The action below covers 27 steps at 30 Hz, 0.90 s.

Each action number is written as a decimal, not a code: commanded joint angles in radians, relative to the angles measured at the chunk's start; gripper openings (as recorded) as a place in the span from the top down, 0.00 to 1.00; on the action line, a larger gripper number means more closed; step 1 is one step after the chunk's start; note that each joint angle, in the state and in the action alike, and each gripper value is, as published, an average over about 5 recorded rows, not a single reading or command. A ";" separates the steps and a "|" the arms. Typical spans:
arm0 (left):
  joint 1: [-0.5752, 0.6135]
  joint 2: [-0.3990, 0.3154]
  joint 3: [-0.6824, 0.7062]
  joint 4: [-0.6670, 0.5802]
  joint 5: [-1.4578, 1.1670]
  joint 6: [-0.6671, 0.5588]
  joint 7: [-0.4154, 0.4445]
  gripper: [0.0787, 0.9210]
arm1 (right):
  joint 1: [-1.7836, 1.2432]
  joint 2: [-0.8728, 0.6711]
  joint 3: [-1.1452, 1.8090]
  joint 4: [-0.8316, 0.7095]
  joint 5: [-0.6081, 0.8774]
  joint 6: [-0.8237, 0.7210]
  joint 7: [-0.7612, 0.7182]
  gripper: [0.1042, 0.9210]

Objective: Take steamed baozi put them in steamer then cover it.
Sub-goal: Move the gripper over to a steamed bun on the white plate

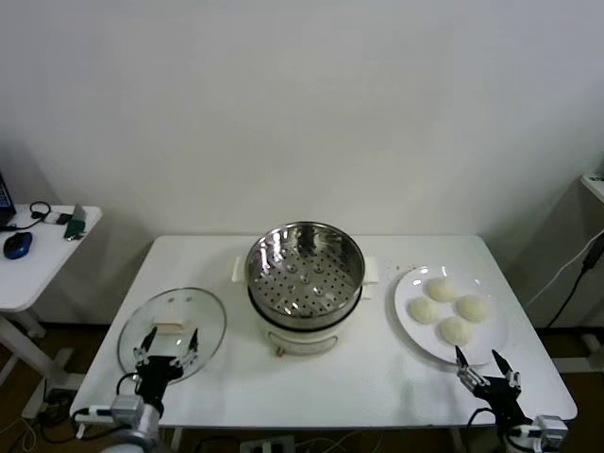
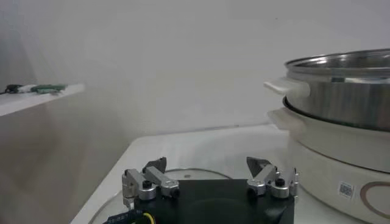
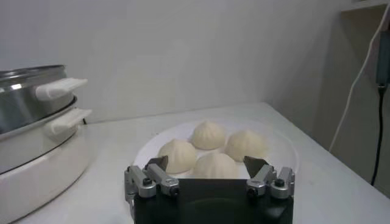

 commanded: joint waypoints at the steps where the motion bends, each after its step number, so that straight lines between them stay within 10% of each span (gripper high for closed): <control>1: 0.001 0.000 0.000 -0.002 -0.001 0.001 0.001 0.12 | 0.043 -0.015 0.012 0.008 -0.017 -0.069 0.008 0.12; 11: 0.014 0.005 -0.001 -0.019 -0.004 -0.006 0.003 0.12 | 0.373 -0.312 -0.040 -0.018 -0.090 -0.285 0.008 0.12; 27: 0.044 0.016 -0.013 -0.027 -0.008 -0.039 0.011 0.12 | 1.273 -0.801 -0.962 -0.468 -0.466 -0.154 -0.723 0.12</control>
